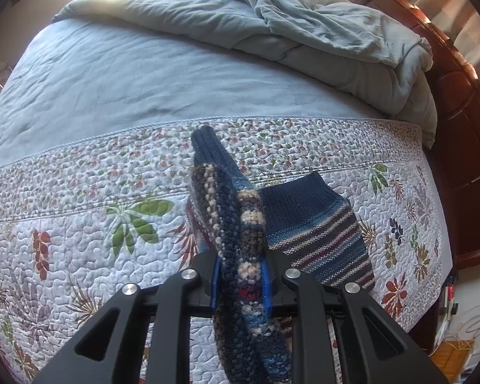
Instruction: Fold small clothes
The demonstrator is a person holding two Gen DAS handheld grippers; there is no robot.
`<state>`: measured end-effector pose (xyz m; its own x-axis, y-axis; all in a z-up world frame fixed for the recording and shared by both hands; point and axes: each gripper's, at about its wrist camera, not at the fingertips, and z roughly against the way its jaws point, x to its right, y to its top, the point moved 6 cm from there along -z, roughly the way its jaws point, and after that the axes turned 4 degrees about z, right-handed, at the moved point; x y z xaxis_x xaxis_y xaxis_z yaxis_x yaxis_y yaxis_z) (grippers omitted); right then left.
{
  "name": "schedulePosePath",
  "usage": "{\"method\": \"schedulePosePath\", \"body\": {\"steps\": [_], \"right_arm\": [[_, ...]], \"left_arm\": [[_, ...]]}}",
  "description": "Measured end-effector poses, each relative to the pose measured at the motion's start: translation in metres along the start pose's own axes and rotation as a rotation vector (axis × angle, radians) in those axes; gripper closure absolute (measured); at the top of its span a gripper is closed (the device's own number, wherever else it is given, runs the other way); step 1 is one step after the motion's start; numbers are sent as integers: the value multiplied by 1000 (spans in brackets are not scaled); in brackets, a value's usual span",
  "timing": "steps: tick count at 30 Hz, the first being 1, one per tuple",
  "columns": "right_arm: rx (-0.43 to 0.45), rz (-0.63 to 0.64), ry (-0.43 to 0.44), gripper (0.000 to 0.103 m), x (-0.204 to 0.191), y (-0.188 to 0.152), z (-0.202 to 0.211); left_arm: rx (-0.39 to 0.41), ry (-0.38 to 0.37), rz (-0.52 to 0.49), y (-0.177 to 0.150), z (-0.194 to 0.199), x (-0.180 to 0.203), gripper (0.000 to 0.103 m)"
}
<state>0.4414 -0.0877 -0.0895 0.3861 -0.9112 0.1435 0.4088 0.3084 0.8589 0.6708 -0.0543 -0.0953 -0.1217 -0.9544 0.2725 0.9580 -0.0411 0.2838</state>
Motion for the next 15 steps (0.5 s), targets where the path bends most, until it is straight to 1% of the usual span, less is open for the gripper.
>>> {"method": "schedulePosePath", "body": {"steps": [8, 15], "right_arm": [[10, -83, 7, 93, 34, -2, 6], [9, -135, 11, 93, 66, -13, 13]], "left_arm": [[1, 28, -27, 9, -6, 36, 83], [-2, 29, -39, 14, -14, 66, 83]]}}
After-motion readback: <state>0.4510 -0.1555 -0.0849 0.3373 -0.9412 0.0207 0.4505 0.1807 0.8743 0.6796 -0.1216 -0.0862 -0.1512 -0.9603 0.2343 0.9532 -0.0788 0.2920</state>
